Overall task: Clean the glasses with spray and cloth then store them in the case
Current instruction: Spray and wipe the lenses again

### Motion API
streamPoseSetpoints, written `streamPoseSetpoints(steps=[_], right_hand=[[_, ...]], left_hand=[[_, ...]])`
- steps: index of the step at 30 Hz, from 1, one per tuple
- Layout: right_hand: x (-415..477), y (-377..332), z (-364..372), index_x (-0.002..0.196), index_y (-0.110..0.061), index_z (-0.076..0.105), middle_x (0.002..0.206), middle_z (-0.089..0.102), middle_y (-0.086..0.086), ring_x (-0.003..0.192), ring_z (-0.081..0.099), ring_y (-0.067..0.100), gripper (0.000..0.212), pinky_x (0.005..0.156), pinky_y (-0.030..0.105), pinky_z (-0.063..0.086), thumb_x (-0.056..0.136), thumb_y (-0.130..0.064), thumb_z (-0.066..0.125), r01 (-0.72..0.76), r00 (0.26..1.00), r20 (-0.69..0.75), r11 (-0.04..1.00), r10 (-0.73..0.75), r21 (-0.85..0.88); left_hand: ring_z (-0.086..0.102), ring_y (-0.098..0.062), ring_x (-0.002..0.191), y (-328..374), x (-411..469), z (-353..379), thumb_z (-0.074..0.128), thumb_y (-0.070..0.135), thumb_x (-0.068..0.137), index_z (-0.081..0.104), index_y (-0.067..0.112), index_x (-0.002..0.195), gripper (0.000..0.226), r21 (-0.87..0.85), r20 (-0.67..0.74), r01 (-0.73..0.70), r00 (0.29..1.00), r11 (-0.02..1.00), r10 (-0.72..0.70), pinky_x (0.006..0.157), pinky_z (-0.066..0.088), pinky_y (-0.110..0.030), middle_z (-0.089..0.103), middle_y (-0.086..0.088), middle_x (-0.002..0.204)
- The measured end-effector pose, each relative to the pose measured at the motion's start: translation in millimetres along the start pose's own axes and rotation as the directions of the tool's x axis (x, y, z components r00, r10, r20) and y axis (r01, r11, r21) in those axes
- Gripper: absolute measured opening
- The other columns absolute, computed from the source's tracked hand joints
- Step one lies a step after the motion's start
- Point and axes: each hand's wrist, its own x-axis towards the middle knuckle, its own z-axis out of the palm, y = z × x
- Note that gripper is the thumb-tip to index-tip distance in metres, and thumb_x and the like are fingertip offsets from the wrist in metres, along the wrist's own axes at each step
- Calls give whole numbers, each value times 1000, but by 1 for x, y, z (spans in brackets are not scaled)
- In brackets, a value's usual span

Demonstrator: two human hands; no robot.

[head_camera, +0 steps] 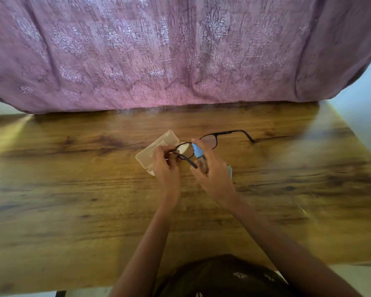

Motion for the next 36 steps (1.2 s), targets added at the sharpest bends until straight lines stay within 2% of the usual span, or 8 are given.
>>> streamPoseSetpoints(steps=[3, 7, 11, 14, 19, 23, 29, 36], right_hand=[[3, -6, 1, 140, -26, 43, 99, 53, -17, 80, 49, -5, 60, 70, 7, 41, 85, -20, 67, 43, 999, 17, 998, -42, -45], [9, -8, 1, 138, -23, 44, 113, 61, -3, 93, 56, 8, 62, 78, 26, 49, 83, -18, 71, 74, 996, 61, 991, -67, -110], [10, -8, 1, 132, -32, 41, 73, 49, -16, 66, 51, 12, 62, 52, 22, 41, 80, -13, 68, 12, 1000, 10, 984, -11, -178], [9, -8, 0, 129, -31, 45, 55, 37, -14, 56, 50, 9, 60, 50, 22, 41, 77, -10, 67, -19, 999, -47, 985, 11, -171], [11, -10, 1, 130, -27, 45, 64, 39, -24, 61, 51, -3, 61, 51, 10, 38, 77, -12, 70, 36, 999, 11, 991, -35, -126], [10, -10, 5, 134, -29, 43, 81, 46, -23, 73, 50, -17, 66, 60, 2, 37, 77, -12, 72, 63, 998, 31, 985, -59, -161], [4, -10, 7, 130, -29, 43, 61, 36, -28, 66, 51, -16, 67, 58, -2, 35, 73, -9, 72, 53, 996, -60, 991, -61, -121], [6, -9, 5, 131, -28, 44, 69, 36, -31, 73, 51, -17, 66, 60, -1, 36, 75, -10, 73, 51, 997, -43, 989, -58, -139]], left_hand=[[58, 7, 85, 5, -2, -1, 43, -9, 90, 52, 35, 96, 46, -40, 2, 25, 1000, 999, -25, 72, 46, -8, 59, 12, 96], [59, 2, 79, 5, -2, 1, 43, -10, 90, 57, 20, 100, 34, -95, -11, 78, 997, 992, -79, 70, 49, -14, 61, 4, 95], [59, 4, 74, 6, -1, 2, 43, -11, 90, 57, 13, 101, 30, -104, -19, 78, 997, 991, -81, 67, 48, -12, 61, 4, 93], [59, 4, 73, 6, -2, 3, 43, -12, 90, 57, 11, 102, 29, -102, -11, 85, 996, 991, -86, 67, 47, -13, 61, 2, 94], [59, 8, 81, 6, -3, 3, 44, -12, 90, 57, 5, 104, 25, -86, -13, 76, 997, 993, -77, 69, 46, -8, 60, 14, 91], [60, 6, 77, 7, -2, 3, 44, -12, 90, 57, 3, 105, 25, -95, 0, 91, 996, 991, -91, 68, 47, -9, 61, 9, 89], [61, 8, 74, 7, -2, 4, 45, -12, 90, 58, 5, 104, 25, -117, -11, 110, 994, 987, -112, 66, 46, -8, 61, 10, 88], [61, 8, 75, 6, -3, 4, 46, -8, 92, 59, 10, 102, 24, -135, -3, 127, 992, 983, -128, 66, 47, -8, 61, 2, 94]])
